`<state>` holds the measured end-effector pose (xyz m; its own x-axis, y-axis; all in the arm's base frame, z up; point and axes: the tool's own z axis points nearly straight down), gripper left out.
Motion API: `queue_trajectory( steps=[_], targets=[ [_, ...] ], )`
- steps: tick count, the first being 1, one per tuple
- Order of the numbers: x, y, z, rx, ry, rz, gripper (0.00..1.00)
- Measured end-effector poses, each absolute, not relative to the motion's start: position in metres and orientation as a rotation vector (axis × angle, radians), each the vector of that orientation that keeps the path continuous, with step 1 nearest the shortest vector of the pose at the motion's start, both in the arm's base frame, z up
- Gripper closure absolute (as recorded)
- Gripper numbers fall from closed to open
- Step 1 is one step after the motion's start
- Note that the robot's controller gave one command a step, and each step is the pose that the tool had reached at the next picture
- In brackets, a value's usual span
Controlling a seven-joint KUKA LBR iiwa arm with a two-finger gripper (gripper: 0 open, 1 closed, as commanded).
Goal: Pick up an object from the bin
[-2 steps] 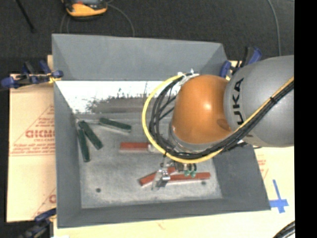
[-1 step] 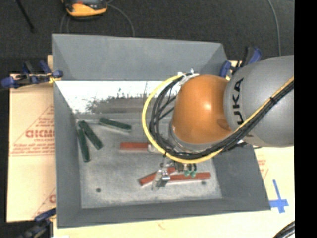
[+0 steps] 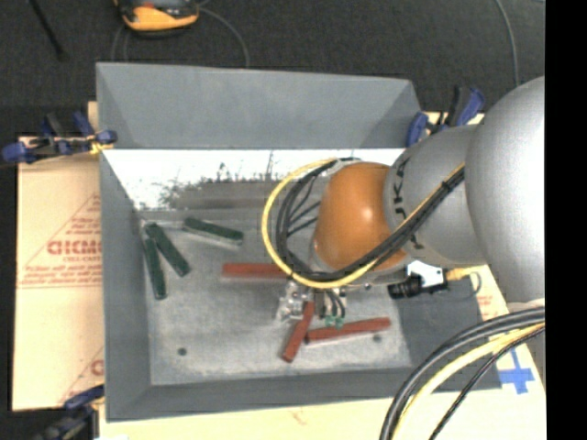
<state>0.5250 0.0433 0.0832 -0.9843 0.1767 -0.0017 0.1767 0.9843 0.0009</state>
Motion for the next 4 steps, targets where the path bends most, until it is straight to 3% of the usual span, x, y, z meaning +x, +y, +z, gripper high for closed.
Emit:
queue_trajectory(
  steps=[1,2,3,4],
  targets=[
    [0.525,0.043,0.083,0.278,3.127,0.001,1.0],
    [0.539,0.067,0.11,0.191,3.131,0.001,0.0],
    [0.538,0.067,0.11,0.193,3.133,0.001,0.0],
    [0.574,0.073,0.098,0.172,3.133,0.001,0.0]
  ],
)
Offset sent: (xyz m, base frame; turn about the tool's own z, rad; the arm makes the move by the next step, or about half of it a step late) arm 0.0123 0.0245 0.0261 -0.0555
